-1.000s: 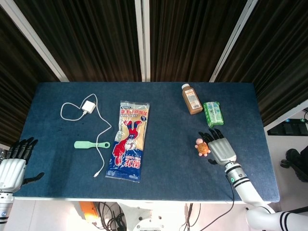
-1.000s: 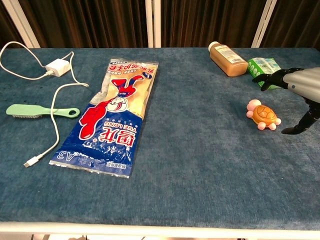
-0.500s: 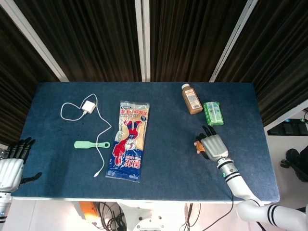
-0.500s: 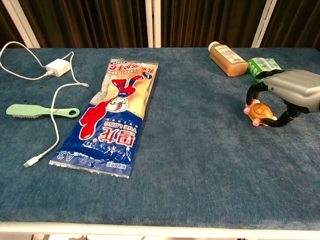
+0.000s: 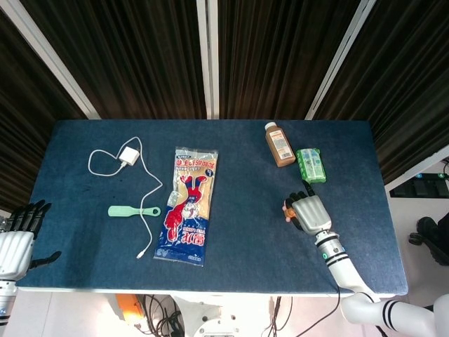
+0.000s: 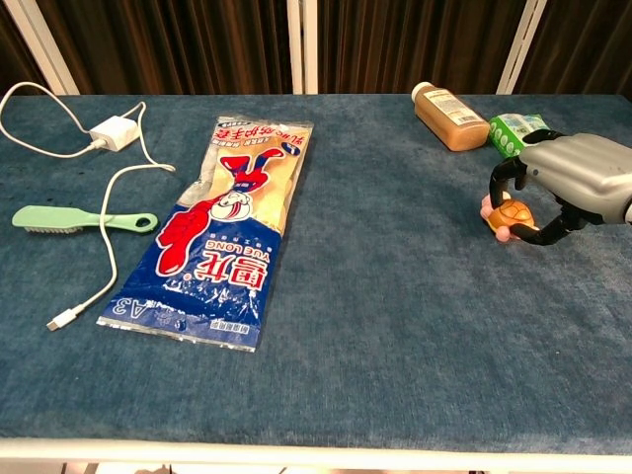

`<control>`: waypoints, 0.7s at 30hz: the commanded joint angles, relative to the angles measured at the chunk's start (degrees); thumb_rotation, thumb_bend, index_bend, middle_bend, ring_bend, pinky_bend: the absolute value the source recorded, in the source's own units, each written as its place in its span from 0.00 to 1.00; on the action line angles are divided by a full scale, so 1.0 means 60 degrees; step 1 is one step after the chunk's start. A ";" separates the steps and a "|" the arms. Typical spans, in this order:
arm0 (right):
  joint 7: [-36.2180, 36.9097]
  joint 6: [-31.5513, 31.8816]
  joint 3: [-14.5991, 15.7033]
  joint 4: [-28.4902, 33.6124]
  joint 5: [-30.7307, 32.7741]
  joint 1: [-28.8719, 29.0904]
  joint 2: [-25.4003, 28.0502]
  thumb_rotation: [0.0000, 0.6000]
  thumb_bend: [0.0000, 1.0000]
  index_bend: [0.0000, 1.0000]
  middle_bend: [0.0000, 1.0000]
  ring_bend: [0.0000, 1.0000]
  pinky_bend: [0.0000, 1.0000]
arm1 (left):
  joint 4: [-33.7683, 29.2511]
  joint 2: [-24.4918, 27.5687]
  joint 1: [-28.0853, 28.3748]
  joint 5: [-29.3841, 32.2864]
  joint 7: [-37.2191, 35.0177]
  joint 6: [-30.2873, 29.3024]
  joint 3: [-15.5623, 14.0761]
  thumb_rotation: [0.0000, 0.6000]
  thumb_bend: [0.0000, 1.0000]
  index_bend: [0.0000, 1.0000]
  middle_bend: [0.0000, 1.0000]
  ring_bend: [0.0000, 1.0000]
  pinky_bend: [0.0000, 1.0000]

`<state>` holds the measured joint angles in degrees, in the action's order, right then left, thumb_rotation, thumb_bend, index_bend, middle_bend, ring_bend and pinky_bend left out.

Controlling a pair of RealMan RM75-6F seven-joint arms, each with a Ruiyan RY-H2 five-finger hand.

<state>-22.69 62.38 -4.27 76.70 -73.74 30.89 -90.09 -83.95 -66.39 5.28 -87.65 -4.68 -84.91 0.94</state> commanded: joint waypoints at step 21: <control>0.1408 0.1322 0.0150 0.1958 -0.0345 -0.1320 0.2622 1.00 0.01 0.00 0.00 0.00 0.00 | -0.0114 0.0097 -0.0078 0.0009 0.0031 -0.0105 -0.0004 1.00 0.07 0.04 0.00 0.00 0.00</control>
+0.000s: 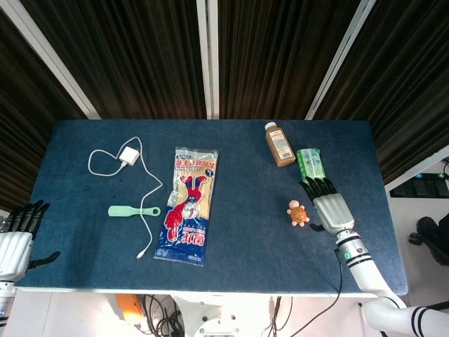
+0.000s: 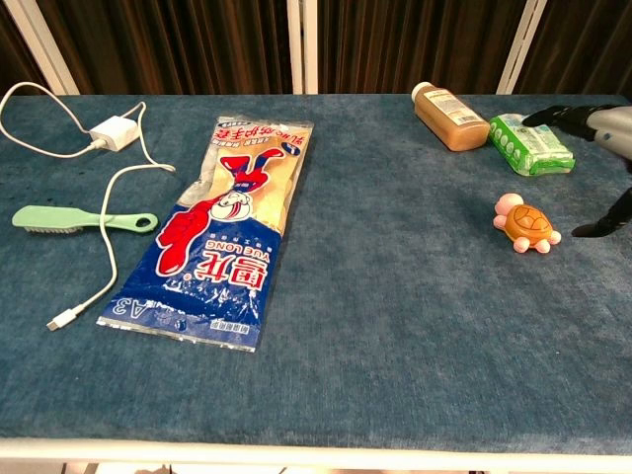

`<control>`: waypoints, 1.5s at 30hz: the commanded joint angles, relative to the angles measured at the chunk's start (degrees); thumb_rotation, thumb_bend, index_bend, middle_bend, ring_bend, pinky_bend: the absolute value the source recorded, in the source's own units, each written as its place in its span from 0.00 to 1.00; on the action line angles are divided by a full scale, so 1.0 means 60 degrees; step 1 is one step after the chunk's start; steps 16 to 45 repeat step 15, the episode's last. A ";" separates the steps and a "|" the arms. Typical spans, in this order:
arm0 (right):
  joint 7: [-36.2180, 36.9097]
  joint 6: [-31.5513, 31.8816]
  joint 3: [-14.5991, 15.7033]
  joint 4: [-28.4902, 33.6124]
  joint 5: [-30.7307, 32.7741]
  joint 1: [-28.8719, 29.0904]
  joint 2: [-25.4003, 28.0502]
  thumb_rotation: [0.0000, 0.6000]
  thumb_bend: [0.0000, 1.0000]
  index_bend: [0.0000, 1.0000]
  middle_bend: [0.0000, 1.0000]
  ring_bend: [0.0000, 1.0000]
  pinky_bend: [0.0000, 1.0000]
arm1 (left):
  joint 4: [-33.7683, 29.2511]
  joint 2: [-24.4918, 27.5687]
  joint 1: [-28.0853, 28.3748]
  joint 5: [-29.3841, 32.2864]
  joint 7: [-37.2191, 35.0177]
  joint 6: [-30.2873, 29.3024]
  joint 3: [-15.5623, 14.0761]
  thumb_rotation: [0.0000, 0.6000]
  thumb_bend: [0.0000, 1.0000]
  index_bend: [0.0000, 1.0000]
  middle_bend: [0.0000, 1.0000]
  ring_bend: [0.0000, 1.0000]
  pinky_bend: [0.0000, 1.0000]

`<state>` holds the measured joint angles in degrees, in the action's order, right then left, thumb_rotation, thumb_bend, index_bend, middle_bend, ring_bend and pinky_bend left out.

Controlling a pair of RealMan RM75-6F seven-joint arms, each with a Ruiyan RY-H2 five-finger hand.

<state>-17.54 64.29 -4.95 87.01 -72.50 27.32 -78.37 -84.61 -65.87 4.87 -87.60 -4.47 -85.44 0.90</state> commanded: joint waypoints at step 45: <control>0.2467 0.3286 0.0915 -0.0464 -0.1447 -0.2865 0.1351 1.00 0.01 0.00 0.00 0.00 0.00 | 0.0155 -0.0076 -0.0052 0.0095 -0.0110 -0.0021 0.0045 1.00 0.07 0.04 0.00 0.00 0.00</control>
